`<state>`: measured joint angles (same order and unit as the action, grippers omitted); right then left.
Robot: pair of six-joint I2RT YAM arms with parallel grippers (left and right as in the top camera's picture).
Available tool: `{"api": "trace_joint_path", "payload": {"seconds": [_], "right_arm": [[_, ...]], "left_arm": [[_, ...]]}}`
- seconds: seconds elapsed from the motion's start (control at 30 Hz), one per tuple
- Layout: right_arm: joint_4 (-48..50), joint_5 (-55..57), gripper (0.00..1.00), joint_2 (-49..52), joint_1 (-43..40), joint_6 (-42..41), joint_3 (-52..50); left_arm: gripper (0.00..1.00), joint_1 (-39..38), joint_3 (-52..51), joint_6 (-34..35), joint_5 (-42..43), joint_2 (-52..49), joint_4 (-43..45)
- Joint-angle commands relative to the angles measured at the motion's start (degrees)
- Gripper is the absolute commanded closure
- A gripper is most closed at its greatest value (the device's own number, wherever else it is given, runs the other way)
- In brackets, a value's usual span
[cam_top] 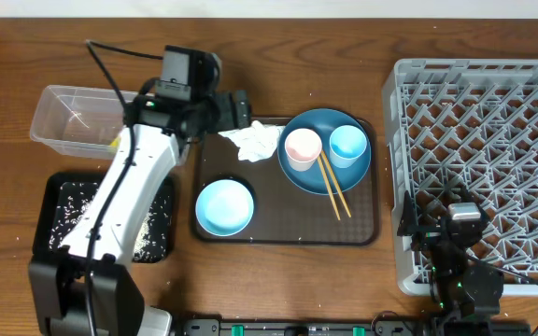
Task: Sort waste into correct bins and load items into the dishwasher rack
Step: 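Move the left gripper to the white tissue and grasp it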
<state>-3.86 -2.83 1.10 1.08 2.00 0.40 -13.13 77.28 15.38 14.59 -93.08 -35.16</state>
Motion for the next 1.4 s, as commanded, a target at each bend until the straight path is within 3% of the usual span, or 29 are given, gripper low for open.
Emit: {"api": "trace_joint_path", "payload": {"seconds": [0.0, 0.33, 1.37], "right_arm": [[-0.2, 0.0, 0.01, 0.0, 0.0, 0.2, -0.1], [-0.2, 0.0, 0.01, 0.0, 0.0, 0.2, -0.1], [-0.2, 0.0, 0.01, 0.0, 0.0, 0.2, -0.1]], "left_arm": [[0.02, -1.9, -0.1, -0.7, -2.5, -1.8, 0.6], [0.02, -3.7, -0.2, -0.7, -6.8, -6.8, 2.9], [0.02, -3.7, -0.2, -0.3, -6.7, -18.8, 8.5]]}}
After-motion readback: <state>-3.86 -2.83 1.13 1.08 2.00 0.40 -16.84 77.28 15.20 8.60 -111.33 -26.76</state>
